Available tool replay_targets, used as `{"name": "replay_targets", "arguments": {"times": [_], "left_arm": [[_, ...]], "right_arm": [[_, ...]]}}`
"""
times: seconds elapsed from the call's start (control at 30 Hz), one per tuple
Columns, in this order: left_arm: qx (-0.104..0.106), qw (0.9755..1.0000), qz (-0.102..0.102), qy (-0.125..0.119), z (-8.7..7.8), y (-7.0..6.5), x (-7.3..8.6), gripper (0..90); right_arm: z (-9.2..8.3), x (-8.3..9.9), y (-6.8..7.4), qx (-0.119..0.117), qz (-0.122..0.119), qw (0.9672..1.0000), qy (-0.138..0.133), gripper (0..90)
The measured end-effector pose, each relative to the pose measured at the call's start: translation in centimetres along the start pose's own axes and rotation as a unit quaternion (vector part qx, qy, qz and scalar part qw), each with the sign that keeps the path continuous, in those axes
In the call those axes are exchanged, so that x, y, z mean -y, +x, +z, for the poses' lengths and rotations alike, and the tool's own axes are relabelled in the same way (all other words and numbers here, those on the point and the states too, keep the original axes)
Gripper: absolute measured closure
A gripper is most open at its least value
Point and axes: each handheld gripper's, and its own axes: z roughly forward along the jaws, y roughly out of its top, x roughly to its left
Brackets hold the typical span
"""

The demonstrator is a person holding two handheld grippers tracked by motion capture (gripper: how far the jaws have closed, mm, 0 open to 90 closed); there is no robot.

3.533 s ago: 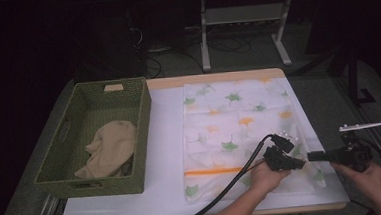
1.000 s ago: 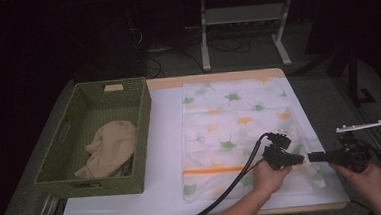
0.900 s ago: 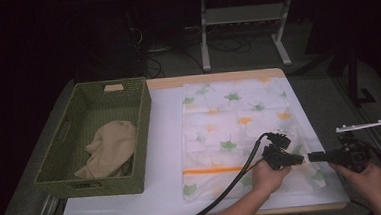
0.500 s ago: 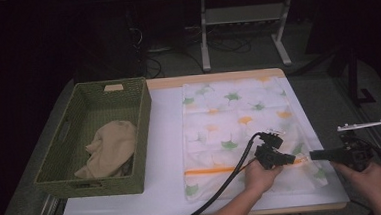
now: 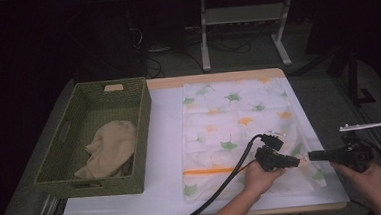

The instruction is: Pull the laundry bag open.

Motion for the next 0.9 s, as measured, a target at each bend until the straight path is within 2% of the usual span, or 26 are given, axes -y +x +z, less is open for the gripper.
{"name": "replay_targets", "arguments": {"times": [0.13, 0.23, 0.33, 0.37, 0.43, 0.53, 0.57, 0.9], "left_arm": [[0.018, 0.9997, 0.01, -0.012, 0.39, -0.1, -0.16, 72.3], [0.021, 0.9995, 0.021, -0.007, 0.63, -0.27, -0.32, 68.3], [0.022, 0.9992, 0.03, -0.01, 0.6, -0.27, -0.4, 67.7], [0.021, 0.9992, 0.033, -0.01, 0.57, -0.28, -0.44, 68.2], [0.012, 0.9989, 0.046, -0.003, 0.53, -0.39, -0.45, 75.3], [0.013, 0.9987, 0.049, 0.002, 0.53, -0.46, -0.43, 82.6], [0.012, 0.9985, 0.054, 0.005, 0.52, -0.59, -0.39, 82.6], [0.028, 0.9985, 0.045, 0.005, 0.51, -0.59, -0.37, 82.8]], "right_arm": [[-0.31, -0.06, 0.34, -0.014, -0.003, 0.9999, -0.008, 84.5], [-0.34, -0.11, 0.55, -0.028, -0.004, 0.9996, -0.011, 84.6], [-0.41, -0.15, 0.69, -0.031, -0.006, 0.9994, -0.015, 84.7], [-0.44, -0.15, 0.69, -0.033, -0.005, 0.9993, -0.017, 84.7], [-0.46, -0.15, 0.64, -0.038, -0.002, 0.9991, -0.019, 84.7], [-0.46, -0.14, 0.56, -0.039, -0.002, 0.999, -0.021, 84.7], [-0.42, -0.13, 0.54, -0.036, -0.002, 0.9992, -0.019, 84.6], [-0.51, 0.23, 0.08, -0.031, 0.002, 0.9994, -0.017, 84.6]]}}
